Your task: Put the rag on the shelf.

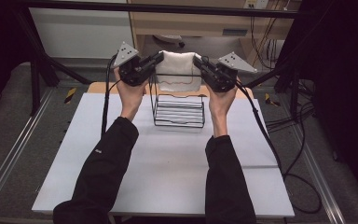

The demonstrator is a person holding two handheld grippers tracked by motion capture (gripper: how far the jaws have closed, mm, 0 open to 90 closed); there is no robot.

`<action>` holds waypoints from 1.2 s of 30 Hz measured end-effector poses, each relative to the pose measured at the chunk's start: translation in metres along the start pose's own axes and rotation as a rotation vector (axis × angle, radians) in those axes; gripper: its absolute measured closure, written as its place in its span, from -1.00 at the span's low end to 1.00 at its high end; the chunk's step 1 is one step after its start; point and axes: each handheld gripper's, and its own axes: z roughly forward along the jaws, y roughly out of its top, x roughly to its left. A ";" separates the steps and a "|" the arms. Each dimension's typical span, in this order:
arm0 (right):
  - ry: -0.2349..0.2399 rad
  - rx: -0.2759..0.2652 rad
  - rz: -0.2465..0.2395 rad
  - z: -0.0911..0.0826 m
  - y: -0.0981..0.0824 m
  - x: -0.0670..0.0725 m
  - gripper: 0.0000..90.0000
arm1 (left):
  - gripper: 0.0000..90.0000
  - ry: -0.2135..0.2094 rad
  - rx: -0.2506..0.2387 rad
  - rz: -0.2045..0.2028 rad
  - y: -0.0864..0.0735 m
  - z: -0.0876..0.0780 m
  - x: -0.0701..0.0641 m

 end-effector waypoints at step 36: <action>0.048 0.041 -0.052 -0.021 -0.001 0.017 0.80 | 0.83 -0.060 0.004 0.023 -0.013 -0.032 -0.009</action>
